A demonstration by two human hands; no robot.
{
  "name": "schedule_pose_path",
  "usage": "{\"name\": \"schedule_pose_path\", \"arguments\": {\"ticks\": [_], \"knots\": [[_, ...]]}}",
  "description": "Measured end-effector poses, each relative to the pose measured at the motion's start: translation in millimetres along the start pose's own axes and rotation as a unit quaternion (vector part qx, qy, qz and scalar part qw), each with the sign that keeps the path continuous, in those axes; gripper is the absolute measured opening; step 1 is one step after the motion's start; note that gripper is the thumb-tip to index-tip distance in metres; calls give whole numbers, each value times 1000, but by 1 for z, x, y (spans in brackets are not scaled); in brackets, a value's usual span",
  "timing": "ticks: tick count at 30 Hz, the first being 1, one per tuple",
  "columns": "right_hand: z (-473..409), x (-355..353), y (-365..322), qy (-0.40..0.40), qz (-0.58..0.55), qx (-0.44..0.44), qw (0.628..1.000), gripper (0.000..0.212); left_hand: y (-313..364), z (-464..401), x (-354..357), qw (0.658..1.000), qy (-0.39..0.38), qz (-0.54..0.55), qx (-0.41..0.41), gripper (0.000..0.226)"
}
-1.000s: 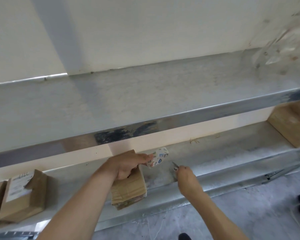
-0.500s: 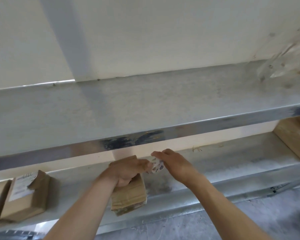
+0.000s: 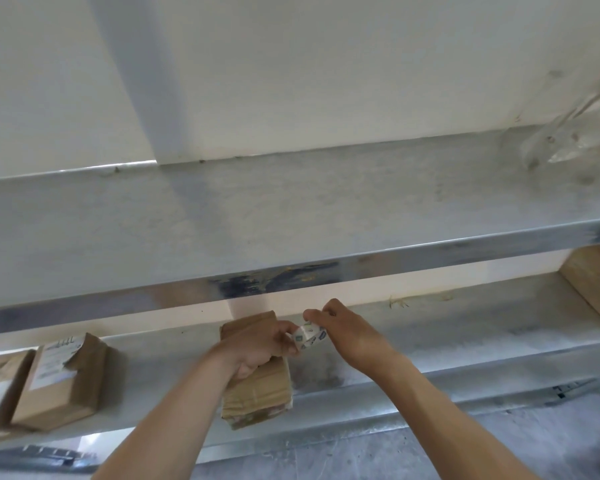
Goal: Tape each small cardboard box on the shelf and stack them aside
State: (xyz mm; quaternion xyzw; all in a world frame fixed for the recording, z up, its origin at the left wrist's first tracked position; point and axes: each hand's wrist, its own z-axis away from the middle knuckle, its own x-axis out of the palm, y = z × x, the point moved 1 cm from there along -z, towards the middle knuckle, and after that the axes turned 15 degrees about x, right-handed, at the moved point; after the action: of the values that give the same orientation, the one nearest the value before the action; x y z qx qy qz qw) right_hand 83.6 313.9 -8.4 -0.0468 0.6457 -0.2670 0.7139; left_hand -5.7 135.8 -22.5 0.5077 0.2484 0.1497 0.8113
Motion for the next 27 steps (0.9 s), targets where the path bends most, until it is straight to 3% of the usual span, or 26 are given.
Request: {"name": "schedule_pose_path", "arguments": {"ticks": [3,5,7,10,14,18,24,27], "knots": [[1,-8,-7,-16,-54,-9,998,38,-1,0,1,999,23,23,-12,34],[0,-13,-10,-73,-89,-1,993,27,2,1,4,999,32,32,-23,39],[1,-19,-12,-109,-91,19,990,29,6,1,5,998,46,29,-35,34],[2,-26,-10,-88,-110,-8,990,26,8,2,5,997,48,37,-40,25],[-1,-25,-3,-46,-55,-43,997,14,11,5,6,993,86,83,-12,18],[-1,-18,12,-39,-44,-22,998,19,12,8,6,985,99,138,17,13],[19,-21,27,-75,-184,-39,979,8,20,13,18,969,187,156,38,19],[30,-20,24,-93,-225,-59,968,21,23,20,23,952,233,181,75,18]]}}
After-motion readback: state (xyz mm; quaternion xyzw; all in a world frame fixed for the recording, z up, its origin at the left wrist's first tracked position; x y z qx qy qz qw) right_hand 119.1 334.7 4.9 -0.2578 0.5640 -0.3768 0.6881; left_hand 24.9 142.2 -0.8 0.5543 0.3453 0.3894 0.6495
